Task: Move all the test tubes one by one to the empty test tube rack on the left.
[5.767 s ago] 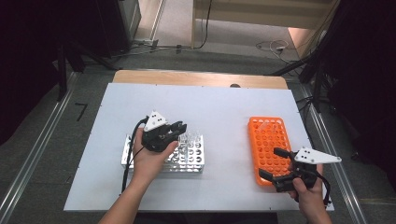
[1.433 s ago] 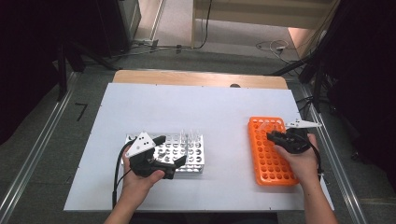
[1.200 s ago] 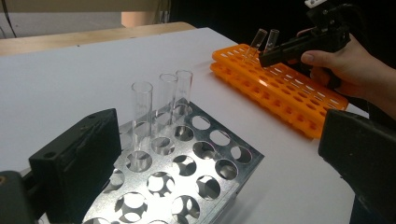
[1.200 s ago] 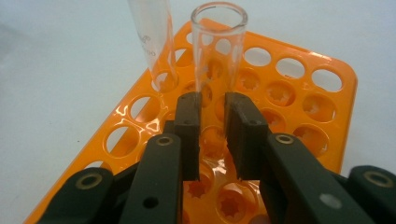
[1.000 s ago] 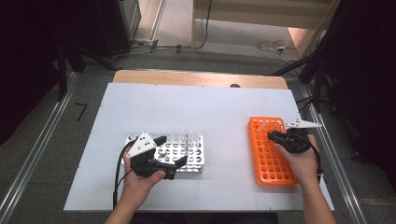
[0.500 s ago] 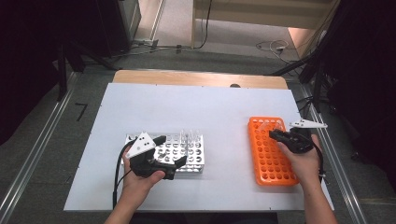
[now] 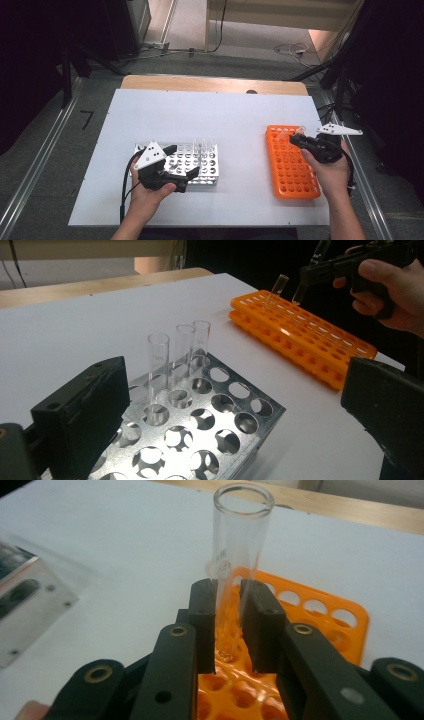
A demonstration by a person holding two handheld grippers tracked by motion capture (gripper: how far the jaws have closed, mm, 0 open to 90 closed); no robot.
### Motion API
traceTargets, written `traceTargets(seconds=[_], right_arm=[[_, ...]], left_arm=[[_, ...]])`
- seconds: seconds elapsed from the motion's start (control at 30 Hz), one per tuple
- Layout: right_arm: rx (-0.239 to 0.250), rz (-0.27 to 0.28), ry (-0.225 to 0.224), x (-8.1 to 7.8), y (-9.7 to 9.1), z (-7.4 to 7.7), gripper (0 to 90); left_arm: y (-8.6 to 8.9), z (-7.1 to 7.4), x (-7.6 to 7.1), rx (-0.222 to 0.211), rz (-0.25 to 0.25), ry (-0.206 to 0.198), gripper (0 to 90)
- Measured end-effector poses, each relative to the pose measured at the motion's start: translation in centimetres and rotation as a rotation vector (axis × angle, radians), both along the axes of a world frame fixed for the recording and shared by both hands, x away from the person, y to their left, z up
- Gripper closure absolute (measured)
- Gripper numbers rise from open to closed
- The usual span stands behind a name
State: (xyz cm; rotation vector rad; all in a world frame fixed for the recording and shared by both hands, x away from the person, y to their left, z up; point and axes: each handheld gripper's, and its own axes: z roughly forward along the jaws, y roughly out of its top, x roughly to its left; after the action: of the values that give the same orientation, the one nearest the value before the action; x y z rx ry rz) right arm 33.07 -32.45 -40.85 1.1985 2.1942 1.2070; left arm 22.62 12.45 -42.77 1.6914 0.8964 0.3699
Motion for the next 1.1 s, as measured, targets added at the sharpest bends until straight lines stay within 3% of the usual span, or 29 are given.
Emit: traceTargets(seconds=[0.27,0.5,0.8,0.97,1.1], right_arm=[[0.031,0.128,-0.012,-1.4,2.9,1.8,73.7],[0.037,0.243,-0.006,-2.6,6.2,2.4,73.7],[0.016,0.378,0.002,-4.4,10.5,2.4,73.7],[0.016,0.452,0.025,-5.2,12.5,1.9,73.7],[0.01,0.493,0.04,-5.9,14.0,1.5,73.7]], left_arm=[[-0.1,0.4,-0.1,0.001,-0.001,-0.017,0.0],[-0.5,1.1,-0.2,-0.009,-0.041,-0.024,0.0],[-1.7,1.9,-0.6,-0.012,-0.091,-0.05,3.8],[-2.1,2.1,-0.8,-0.018,-0.075,-0.062,4.7],[-2.9,2.5,-1.0,0.004,-0.058,-0.064,12.5]])
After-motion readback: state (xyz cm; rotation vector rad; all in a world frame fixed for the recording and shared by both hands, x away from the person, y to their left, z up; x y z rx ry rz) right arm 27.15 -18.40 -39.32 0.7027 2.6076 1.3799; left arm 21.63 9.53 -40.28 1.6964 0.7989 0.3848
